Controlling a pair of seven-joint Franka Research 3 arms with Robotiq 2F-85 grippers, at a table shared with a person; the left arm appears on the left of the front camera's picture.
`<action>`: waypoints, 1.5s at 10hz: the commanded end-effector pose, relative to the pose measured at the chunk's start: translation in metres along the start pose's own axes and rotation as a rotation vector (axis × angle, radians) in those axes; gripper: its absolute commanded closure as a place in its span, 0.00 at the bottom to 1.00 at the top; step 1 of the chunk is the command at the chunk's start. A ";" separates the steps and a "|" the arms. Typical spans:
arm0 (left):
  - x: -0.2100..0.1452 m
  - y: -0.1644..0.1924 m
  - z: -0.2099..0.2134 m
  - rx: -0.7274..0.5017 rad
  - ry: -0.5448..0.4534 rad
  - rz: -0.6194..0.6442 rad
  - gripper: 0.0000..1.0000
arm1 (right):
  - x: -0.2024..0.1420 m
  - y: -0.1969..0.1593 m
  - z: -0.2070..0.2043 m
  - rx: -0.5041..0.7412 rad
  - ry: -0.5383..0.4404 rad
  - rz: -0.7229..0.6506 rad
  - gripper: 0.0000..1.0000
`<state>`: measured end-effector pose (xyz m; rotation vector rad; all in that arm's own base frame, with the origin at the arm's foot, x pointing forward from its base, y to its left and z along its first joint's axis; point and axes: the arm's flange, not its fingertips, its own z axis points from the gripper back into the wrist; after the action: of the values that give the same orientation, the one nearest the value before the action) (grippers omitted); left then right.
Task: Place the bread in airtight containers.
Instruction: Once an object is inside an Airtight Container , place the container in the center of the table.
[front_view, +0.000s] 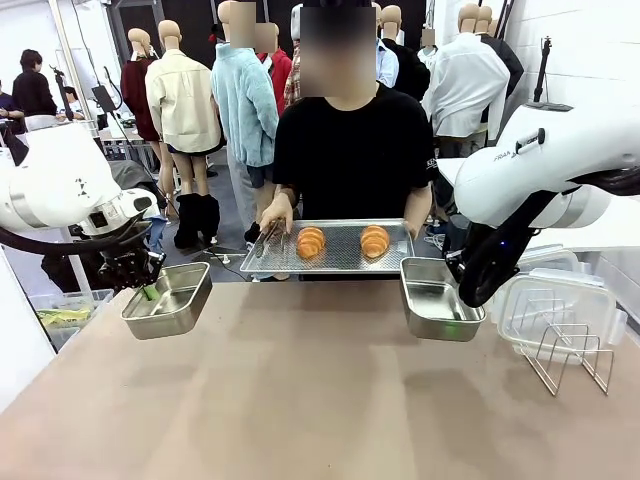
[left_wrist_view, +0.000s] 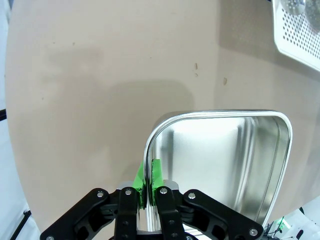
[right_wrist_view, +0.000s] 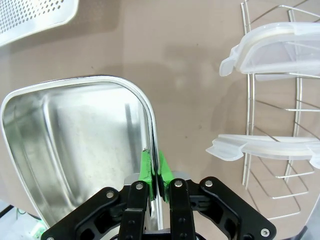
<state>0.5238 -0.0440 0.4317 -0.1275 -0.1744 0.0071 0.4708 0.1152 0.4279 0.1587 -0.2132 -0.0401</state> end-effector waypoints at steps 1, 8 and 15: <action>0.004 0.000 0.003 -0.001 -0.008 0.001 1.00 | 0.000 0.000 0.001 0.002 -0.003 0.000 1.00; 0.004 0.000 0.003 -0.001 -0.008 0.001 1.00 | 0.000 0.000 0.001 0.002 -0.003 0.000 1.00; 0.004 0.000 0.003 -0.001 -0.008 0.001 1.00 | 0.000 0.000 0.001 0.002 -0.003 0.000 1.00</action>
<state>0.5239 -0.0440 0.4320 -0.1275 -0.1749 0.0070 0.4707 0.1155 0.4278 0.1585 -0.2132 -0.0395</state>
